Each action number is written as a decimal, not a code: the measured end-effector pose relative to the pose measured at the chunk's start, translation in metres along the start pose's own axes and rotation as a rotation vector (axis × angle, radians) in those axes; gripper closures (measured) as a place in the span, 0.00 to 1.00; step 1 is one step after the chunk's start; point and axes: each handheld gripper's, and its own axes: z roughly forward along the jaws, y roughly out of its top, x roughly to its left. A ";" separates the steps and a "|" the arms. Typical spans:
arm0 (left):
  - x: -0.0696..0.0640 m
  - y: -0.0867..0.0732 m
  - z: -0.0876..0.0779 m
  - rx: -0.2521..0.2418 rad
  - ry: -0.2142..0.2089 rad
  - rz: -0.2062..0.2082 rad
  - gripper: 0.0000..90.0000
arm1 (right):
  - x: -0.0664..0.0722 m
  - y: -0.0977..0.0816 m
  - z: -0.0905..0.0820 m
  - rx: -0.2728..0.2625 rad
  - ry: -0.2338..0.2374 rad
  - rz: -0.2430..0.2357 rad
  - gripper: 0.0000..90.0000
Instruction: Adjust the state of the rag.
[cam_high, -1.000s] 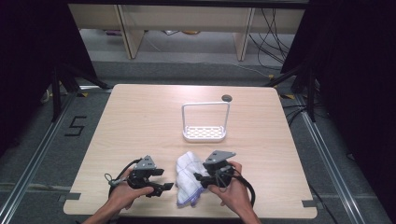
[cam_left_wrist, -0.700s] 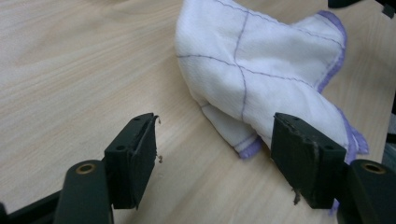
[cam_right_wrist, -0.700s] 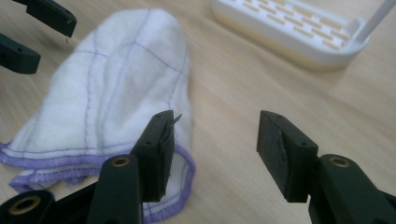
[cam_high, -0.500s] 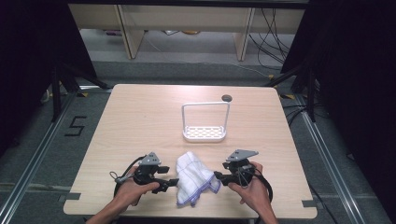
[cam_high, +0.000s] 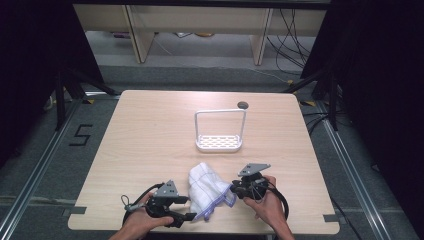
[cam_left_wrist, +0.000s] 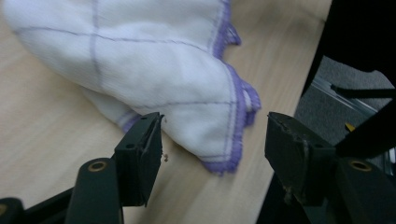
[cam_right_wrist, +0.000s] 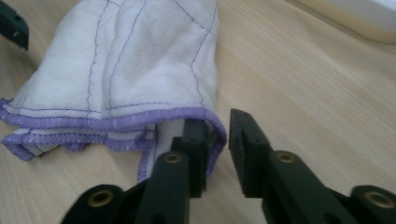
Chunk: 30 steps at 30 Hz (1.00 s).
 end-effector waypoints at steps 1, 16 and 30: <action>-0.006 -0.003 0.003 0.014 -0.007 0.025 0.42 | 0.000 0.001 0.001 0.001 0.004 -0.004 0.93; -0.007 -0.006 0.014 0.095 0.092 0.242 0.89 | 0.002 0.002 -0.002 -0.029 0.004 -0.011 0.98; 0.007 0.016 -0.032 -0.073 0.073 0.191 0.98 | 0.008 0.014 -0.038 -0.099 -0.006 -0.053 0.99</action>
